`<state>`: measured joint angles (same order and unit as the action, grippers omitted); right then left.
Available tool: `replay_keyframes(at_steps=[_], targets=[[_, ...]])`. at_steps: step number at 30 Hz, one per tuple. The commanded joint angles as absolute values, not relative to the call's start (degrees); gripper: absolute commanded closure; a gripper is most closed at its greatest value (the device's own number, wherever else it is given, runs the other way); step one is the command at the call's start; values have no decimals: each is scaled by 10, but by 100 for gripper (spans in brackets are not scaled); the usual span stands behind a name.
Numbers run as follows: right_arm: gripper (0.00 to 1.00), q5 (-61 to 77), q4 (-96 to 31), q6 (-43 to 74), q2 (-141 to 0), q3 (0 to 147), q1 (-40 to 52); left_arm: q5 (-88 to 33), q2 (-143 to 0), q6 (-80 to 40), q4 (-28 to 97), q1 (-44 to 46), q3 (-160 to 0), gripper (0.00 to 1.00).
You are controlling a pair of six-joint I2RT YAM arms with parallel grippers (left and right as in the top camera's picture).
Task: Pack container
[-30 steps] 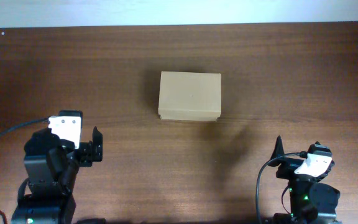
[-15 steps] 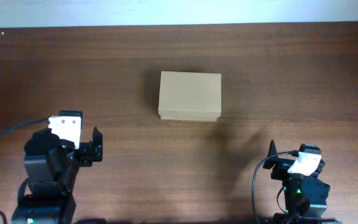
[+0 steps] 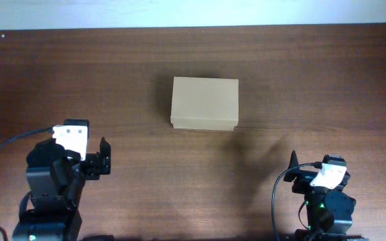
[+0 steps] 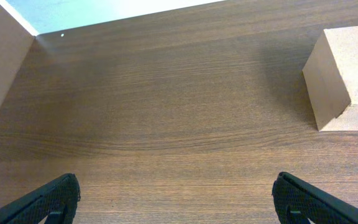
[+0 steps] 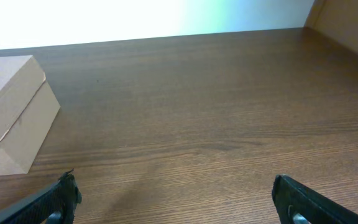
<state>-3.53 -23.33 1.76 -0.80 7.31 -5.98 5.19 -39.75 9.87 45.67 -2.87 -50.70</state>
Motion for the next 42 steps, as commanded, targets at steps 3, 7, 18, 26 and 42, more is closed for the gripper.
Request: replay_keyframes(at_steps=[3,7,18,26,42], targets=[[1,-32,-231,23,-3,68,-56,54,-369,99,459,-30,-492,1],[1,-32,-231,23,-3,68,-56,87,-281,118,347,-32,-415,1],[1,-32,-231,23,-3,68,-56,86,-79,118,-139,-21,-145,1],[1,-32,-231,23,-3,68,-56,84,-17,118,-157,6,-39,1],[1,-32,-231,23,-3,68,-56,84,-10,118,-9,6,-5,1]])
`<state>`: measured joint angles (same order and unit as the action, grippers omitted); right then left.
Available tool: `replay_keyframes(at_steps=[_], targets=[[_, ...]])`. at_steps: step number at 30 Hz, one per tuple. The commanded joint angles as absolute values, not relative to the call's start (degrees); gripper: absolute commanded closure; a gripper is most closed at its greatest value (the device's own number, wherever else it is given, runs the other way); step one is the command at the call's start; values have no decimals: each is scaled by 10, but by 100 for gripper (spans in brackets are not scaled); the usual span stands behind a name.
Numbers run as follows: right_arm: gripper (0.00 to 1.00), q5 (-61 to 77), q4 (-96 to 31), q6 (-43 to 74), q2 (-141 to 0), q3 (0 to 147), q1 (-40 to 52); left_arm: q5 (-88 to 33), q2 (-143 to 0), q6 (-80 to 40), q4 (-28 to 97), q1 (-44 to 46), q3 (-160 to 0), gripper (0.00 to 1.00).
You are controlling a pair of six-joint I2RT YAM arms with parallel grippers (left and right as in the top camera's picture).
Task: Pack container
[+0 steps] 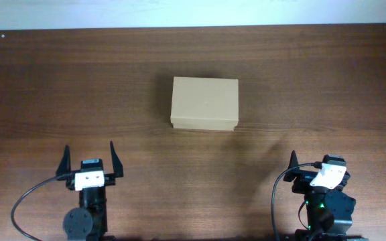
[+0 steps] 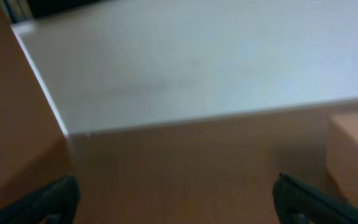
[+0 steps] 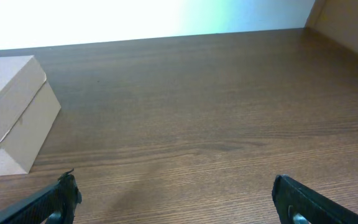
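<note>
A closed tan cardboard box (image 1: 204, 102) sits on the dark wooden table (image 1: 313, 73), at the middle and toward the far side. It shows at the left edge of the right wrist view (image 3: 11, 112) and, blurred, at the right edge of the left wrist view (image 2: 353, 155). My left gripper (image 1: 89, 157) is near the front edge, left of the box, pointing to the far side. It is open and empty (image 2: 174, 186). My right gripper (image 3: 176, 186) is at the front right, also open and empty. No items to pack are in view.
A pale surface lies beyond the table's far edge (image 1: 193, 27). A brown side panel stands at the left in the left wrist view (image 2: 11, 124), and another at the top right in the right wrist view (image 3: 347, 25). Cables trail from both arm bases.
My left arm was raised and turned toward the right; now it is folded low near the front edge, and its camera looks blurred over the far table edge. The right arm and the box are unchanged.
</note>
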<state>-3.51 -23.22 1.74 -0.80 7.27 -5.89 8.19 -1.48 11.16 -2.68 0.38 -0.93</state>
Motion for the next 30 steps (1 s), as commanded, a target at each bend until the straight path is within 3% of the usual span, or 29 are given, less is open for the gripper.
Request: replay_keyframes(at_steps=[1,30], targets=[[1,-32,-231,23,-3,68,-56,84,-10,118,10,6,-5,1],[1,-32,-231,23,-3,68,-56,84,-11,118,39,6,-5,1]])
